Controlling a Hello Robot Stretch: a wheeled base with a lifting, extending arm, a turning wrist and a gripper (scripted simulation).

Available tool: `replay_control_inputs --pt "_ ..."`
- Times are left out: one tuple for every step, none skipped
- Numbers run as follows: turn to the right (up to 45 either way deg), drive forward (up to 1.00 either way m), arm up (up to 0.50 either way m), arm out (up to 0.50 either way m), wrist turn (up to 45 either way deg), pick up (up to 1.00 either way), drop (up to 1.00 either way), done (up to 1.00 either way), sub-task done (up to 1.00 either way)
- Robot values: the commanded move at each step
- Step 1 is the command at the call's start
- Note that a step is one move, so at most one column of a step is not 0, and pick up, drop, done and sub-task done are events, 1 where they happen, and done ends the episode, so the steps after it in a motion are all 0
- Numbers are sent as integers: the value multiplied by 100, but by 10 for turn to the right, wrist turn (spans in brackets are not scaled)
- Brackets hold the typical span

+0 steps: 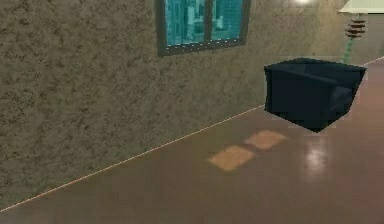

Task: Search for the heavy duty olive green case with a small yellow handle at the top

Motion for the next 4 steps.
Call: replay_control_inputs --pt "0 30 0 0 0 0 0 0 0" --pt "450 0 0 0 0 0 0 0 0" --pt "90 0 0 0 0 0 0 0 0" --pt "0 100 0 0 0 0 0 0 0"
